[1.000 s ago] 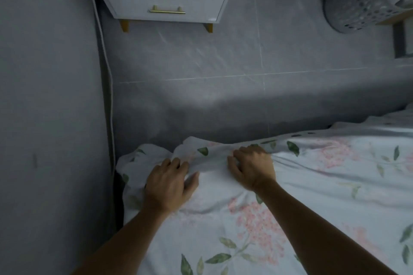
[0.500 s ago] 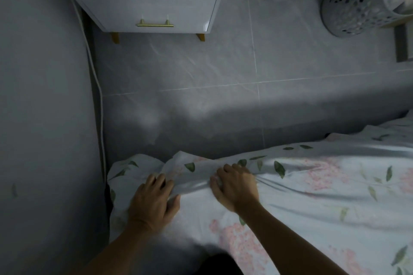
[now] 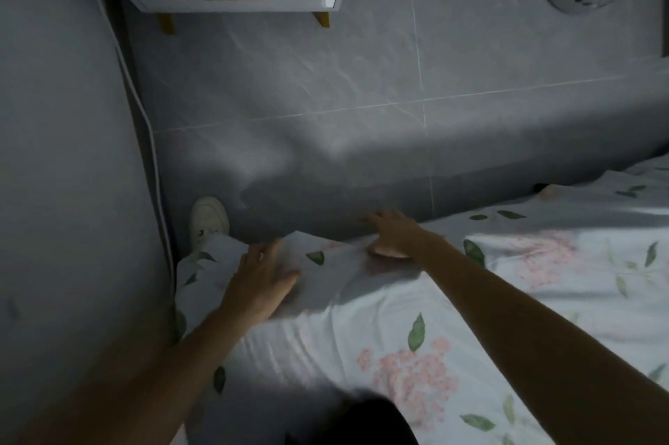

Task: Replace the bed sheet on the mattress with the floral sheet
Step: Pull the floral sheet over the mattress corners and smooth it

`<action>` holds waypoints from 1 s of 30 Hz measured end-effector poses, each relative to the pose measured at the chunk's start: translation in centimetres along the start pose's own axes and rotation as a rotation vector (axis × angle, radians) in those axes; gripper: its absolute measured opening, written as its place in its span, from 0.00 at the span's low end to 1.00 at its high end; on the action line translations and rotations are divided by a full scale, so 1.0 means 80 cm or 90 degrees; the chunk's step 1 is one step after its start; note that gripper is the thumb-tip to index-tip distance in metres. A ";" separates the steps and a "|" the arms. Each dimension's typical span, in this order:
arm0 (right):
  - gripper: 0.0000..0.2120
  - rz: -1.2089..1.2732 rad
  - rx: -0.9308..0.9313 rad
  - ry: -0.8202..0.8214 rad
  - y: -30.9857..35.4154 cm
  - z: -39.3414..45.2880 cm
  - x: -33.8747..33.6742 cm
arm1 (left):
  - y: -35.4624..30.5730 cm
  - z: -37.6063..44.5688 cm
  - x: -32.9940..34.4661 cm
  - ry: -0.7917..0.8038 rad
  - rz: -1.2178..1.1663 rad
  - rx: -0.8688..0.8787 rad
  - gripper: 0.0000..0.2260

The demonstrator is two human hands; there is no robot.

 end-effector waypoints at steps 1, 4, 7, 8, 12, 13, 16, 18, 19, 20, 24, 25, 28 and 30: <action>0.36 0.005 0.013 0.054 -0.002 0.007 0.010 | 0.014 0.022 0.009 0.055 -0.031 -0.050 0.39; 0.31 0.009 0.030 0.131 -0.002 0.030 0.033 | 0.021 0.066 0.035 0.165 -0.065 -0.077 0.44; 0.18 -0.033 0.005 0.109 -0.002 0.046 0.039 | 0.024 0.084 0.055 0.210 -0.093 -0.071 0.35; 0.15 -0.040 -0.004 0.094 -0.003 0.048 0.038 | 0.026 0.088 0.054 0.195 -0.072 -0.061 0.33; 0.11 -0.024 -0.010 0.065 -0.001 0.059 0.023 | 0.030 0.111 0.028 0.072 -0.107 0.003 0.18; 0.10 -0.014 -0.015 0.061 0.000 0.064 0.019 | 0.030 0.118 0.019 0.043 -0.126 0.003 0.17; 0.10 0.016 -0.035 0.000 0.007 0.080 -0.008 | 0.020 0.140 0.003 0.024 -0.141 0.016 0.15; 0.10 0.025 -0.058 -0.062 0.019 0.095 -0.032 | 0.008 0.159 -0.011 -0.012 -0.165 0.063 0.18; 0.08 0.040 -0.067 -0.093 0.024 0.105 -0.044 | 0.006 0.168 -0.019 -0.038 -0.187 0.079 0.19; 0.04 0.059 -0.071 -0.127 0.027 0.116 -0.056 | 0.003 0.174 -0.028 -0.065 -0.203 0.093 0.18; 0.07 0.096 -0.064 -0.253 0.014 0.153 -0.084 | 0.027 0.184 -0.067 -0.275 -0.094 0.054 0.11; 0.11 0.078 -0.055 -0.247 0.007 0.159 -0.080 | 0.035 0.188 -0.064 -0.278 -0.046 0.026 0.10; 0.19 0.012 -0.047 -0.173 -0.009 0.163 -0.058 | 0.029 0.207 -0.012 -0.073 0.007 0.006 0.22; 0.25 0.004 -0.042 -0.126 -0.033 0.153 -0.050 | 0.014 0.209 0.025 0.065 -0.070 -0.022 0.30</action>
Point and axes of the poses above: each hand's wrist, its own z-axis towards the middle knuckle, its own x-axis out of the palm, y = z × x, the point moved 9 cm from there along z, towards the middle knuckle, and after that the axes turned 1 degree about -z, right-handed, at the moved point
